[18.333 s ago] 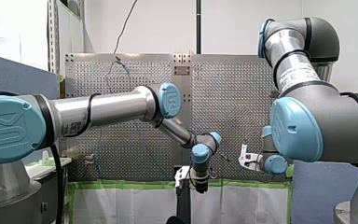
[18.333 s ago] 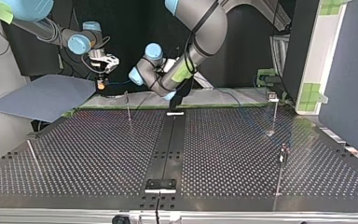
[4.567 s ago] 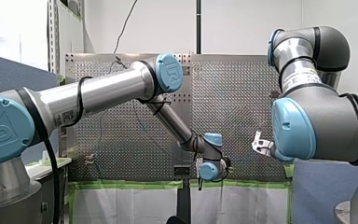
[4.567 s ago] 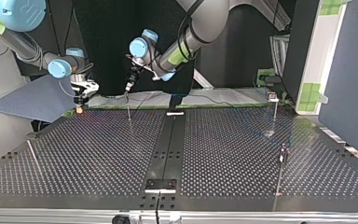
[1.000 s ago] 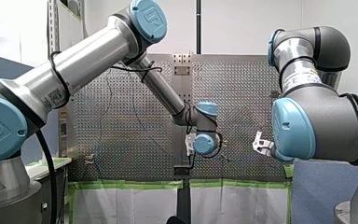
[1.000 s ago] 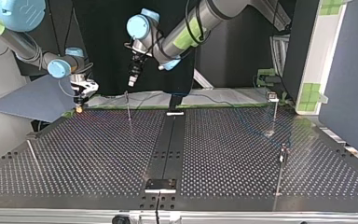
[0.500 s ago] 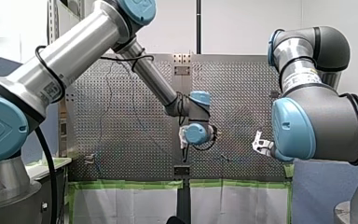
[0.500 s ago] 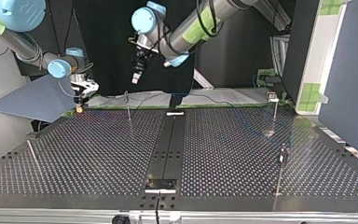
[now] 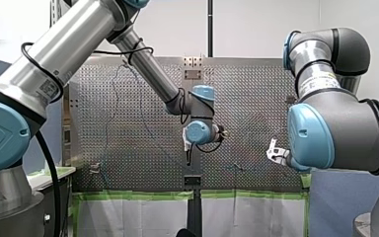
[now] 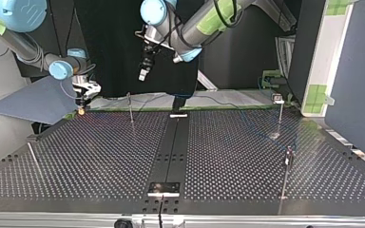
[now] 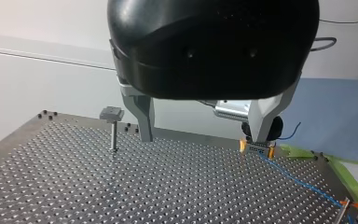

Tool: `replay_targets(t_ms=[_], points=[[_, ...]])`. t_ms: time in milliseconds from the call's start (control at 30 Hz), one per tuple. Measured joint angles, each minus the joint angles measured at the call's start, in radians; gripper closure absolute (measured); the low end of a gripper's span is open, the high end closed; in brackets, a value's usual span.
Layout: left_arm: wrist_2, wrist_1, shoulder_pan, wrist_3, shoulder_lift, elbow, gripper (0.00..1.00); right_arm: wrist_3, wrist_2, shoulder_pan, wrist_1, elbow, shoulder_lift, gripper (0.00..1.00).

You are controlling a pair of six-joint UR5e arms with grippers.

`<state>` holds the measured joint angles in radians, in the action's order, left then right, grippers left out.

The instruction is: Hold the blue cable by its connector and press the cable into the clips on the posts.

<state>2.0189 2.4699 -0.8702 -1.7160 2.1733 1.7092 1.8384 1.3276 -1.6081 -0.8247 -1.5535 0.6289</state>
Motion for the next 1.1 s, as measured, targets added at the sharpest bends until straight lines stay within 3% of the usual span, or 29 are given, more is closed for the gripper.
replay_targets(t_ms=[500,933,1100], points=[[-0.020,-0.101,0.032,-0.078,-0.141,0.141,0.00,-0.002,0.001,-0.004,0.001,0.000,0.001,1.00],[-0.026,-0.205,0.073,-0.118,-0.254,0.254,0.00,-0.004,0.003,-0.006,0.005,0.000,0.000,1.00],[-0.035,-0.249,0.086,-0.124,-0.297,0.297,0.00,-0.015,0.004,-0.006,0.007,0.000,0.001,1.00]])
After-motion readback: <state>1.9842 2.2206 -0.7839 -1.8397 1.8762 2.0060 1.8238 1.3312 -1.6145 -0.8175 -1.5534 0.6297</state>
